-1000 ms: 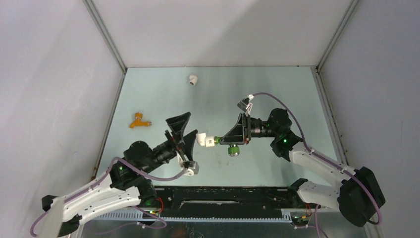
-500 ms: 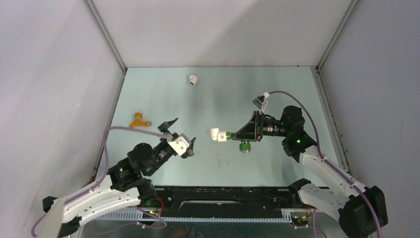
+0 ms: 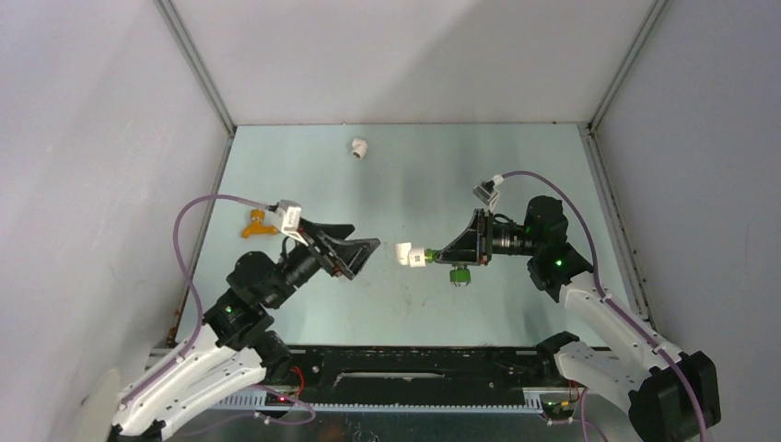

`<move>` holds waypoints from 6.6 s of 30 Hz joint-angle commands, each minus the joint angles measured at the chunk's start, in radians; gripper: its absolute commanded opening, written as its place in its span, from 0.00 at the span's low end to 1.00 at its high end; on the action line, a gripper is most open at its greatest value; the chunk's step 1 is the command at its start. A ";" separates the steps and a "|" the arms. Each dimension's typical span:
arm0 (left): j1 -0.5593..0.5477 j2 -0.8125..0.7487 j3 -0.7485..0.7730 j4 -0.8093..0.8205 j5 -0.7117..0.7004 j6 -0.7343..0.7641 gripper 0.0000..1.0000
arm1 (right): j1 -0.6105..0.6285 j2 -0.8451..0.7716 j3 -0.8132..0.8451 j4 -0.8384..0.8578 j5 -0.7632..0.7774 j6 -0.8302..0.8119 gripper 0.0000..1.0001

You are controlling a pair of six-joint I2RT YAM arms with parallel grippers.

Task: Install the water faucets
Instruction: Screw the water faucet onto the adaptor, then place the water faucet at the center of the board.

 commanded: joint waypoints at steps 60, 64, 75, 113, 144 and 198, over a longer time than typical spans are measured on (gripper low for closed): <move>-0.015 0.289 0.013 0.291 0.580 -0.373 0.40 | 0.006 -0.005 0.009 0.067 -0.022 0.016 0.00; -0.017 0.289 -0.018 0.304 0.563 -0.372 0.38 | 0.007 -0.008 0.009 0.075 -0.023 0.023 0.00; -0.017 0.298 -0.094 0.345 0.472 -0.326 0.40 | 0.007 -0.010 0.009 0.076 -0.028 0.027 0.00; 0.089 0.130 -0.053 0.137 0.342 -0.501 1.00 | -0.002 -0.042 0.009 0.092 -0.022 -0.027 0.00; 0.080 0.311 -0.122 0.696 0.520 -1.051 0.94 | 0.073 -0.153 0.217 -0.125 0.107 -0.618 0.00; 0.068 0.148 0.100 0.211 0.427 -0.263 0.70 | 0.139 0.077 0.208 -0.259 0.155 -0.285 0.00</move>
